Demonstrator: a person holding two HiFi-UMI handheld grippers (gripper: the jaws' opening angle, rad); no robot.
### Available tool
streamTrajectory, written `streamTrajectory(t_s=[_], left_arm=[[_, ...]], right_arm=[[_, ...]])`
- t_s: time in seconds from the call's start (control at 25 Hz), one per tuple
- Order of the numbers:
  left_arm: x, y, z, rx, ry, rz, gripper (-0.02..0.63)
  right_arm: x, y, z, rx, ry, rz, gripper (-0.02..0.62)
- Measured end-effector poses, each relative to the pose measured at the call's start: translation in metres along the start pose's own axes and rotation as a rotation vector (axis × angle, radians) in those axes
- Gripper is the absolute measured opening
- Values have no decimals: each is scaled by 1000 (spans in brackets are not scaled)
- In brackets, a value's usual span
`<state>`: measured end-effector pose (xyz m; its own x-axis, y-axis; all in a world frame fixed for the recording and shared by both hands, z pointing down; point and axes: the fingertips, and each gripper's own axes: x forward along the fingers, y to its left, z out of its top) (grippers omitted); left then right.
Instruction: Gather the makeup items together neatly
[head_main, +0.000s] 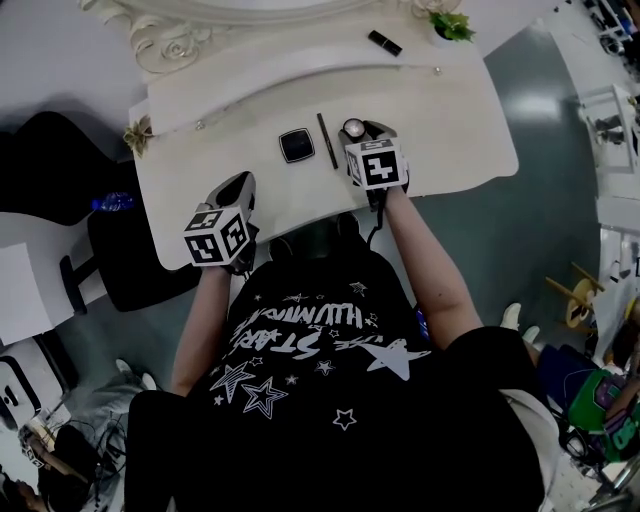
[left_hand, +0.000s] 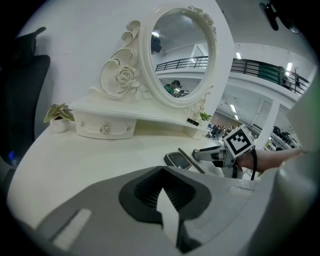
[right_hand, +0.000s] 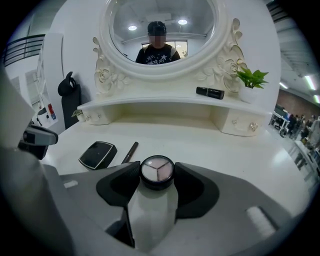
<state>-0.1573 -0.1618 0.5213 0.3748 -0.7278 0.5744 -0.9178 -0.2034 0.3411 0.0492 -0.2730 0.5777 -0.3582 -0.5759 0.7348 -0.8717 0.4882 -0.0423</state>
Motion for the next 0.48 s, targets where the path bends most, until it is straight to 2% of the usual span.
streamTrajectory(t_s=[0.32, 0.48], left_arm=[[-1, 5, -1, 1, 12, 2, 2], [2, 3, 0, 2, 8, -2, 2]], right_arm=[[8, 5, -1, -4, 4, 10, 249], [5, 6, 3, 29, -15, 27, 262]])
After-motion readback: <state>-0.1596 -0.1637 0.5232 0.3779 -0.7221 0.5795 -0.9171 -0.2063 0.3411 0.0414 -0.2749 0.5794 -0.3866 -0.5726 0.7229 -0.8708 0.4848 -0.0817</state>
